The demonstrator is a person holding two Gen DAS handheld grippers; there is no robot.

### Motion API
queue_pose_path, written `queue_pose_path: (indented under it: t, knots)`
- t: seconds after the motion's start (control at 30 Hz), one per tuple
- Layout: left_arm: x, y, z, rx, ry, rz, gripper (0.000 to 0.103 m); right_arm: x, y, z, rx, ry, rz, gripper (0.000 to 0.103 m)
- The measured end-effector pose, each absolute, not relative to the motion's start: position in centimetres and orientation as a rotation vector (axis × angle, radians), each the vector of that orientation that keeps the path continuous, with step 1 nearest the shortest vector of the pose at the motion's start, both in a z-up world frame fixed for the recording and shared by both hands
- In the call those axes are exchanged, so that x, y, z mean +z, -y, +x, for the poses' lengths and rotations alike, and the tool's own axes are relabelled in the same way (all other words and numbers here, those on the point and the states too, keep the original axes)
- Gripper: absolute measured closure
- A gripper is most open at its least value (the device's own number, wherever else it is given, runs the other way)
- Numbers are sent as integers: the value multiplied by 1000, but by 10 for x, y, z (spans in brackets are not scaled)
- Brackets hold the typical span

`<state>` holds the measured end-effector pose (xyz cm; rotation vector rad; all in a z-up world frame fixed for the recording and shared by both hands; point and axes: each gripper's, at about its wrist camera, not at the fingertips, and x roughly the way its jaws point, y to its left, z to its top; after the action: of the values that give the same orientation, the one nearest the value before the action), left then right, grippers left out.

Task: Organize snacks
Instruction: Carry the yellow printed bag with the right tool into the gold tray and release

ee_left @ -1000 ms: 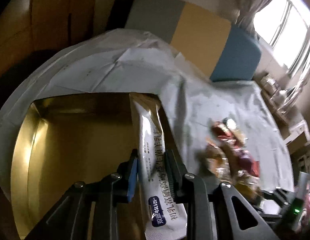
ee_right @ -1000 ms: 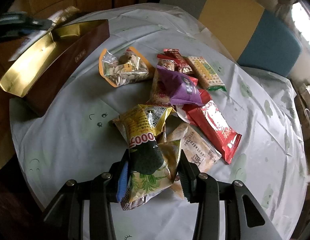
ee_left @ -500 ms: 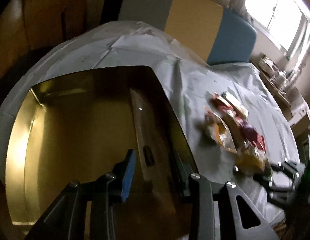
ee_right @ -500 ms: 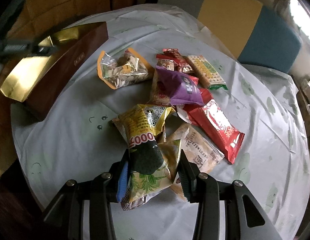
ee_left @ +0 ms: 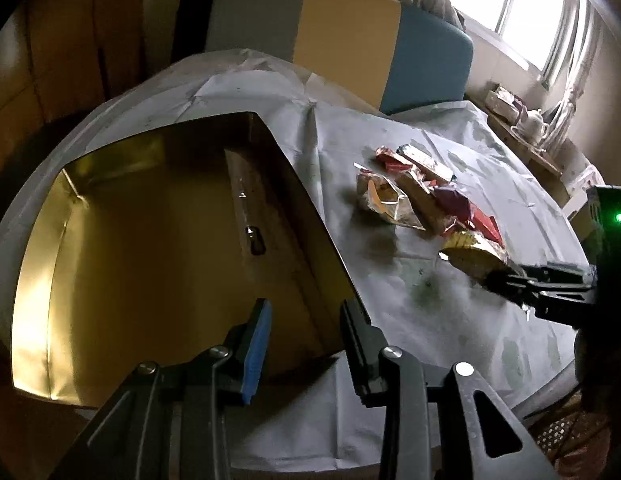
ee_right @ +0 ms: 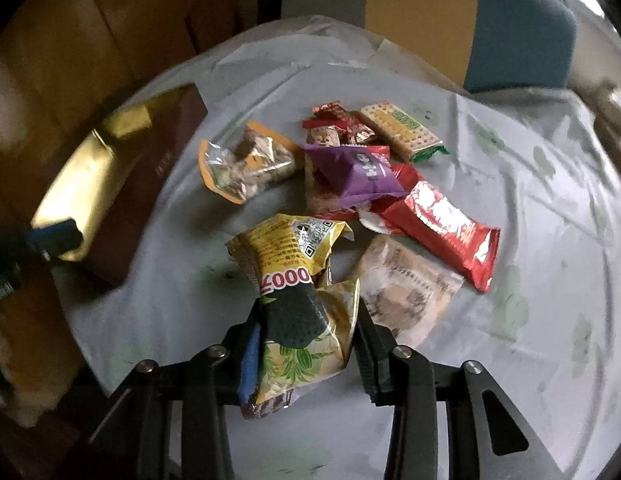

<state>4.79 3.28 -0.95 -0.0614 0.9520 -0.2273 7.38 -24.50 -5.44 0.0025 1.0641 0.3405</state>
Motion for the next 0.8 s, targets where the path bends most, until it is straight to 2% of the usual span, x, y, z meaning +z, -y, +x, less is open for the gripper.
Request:
queue_pose_path:
  t: [0.33, 0.6, 0.77, 0.8]
  knots:
    - [-3, -62, 42, -141, -928, -124, 67, -24, 210, 65, 441, -1027, 209, 63]
    - [-7, -96, 36, -64, -919, -192, 67, 13, 132, 85, 586, -987, 184, 63]
    - [-8, -110, 34, -35, -918, -216, 67, 14, 81, 99, 624, -996, 112, 62]
    - [-9, -111, 34, -32, -920, -219, 67, 12, 73, 102, 625, -1004, 104, 60]
